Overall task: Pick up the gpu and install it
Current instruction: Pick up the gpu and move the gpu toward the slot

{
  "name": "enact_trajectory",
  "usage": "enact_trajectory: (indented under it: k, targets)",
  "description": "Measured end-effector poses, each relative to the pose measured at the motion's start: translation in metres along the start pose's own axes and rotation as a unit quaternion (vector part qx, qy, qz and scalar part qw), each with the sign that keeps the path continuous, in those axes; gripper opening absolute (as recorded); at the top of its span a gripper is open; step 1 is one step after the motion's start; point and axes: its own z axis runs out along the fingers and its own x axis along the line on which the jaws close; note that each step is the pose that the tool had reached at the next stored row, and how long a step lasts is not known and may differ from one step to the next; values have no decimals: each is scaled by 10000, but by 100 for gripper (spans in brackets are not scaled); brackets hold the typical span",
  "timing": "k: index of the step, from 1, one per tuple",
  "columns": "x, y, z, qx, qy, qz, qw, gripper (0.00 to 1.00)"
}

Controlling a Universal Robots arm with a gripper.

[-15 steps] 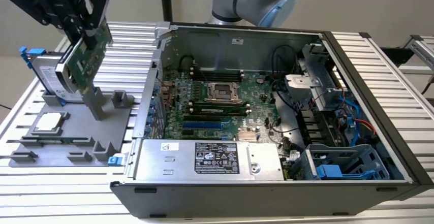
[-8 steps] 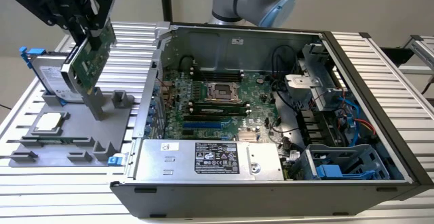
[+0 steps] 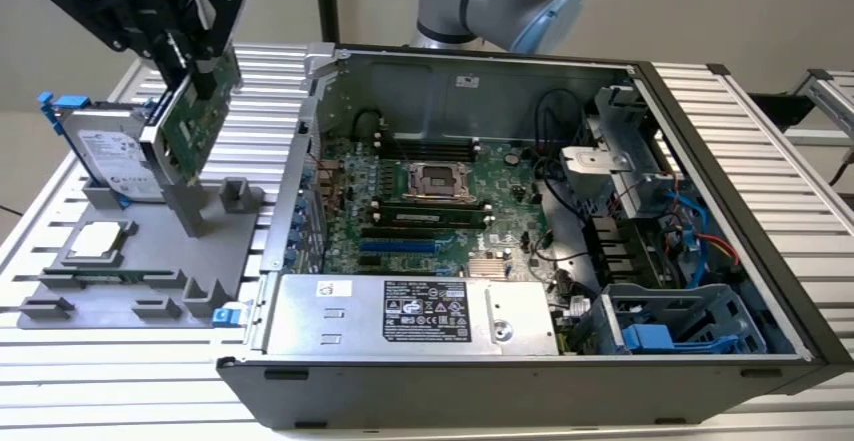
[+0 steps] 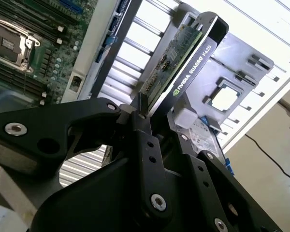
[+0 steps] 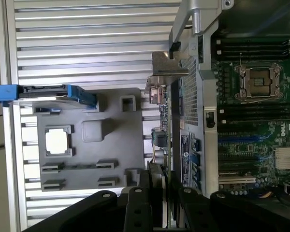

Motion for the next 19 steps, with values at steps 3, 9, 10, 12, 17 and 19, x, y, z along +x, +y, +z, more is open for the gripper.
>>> enact_trajectory:
  k: [3, 9, 10, 12, 17, 19]
  targets:
    - [-29, 2, 1, 0, 0, -2, 10000, 0]
    - [-85, 7, 3, 0, 0, -4, 10000, 0]
    - [-93, 8, 4, 0, 0, -4, 10000, 0]
    - [-114, 10, 4, 0, 0, -4, 10000, 0]
    - [-186, 15, 7, -1, 0, -6, 10000, 0]
    - [-215, 17, 8, -1, 0, -7, 10000, 0]
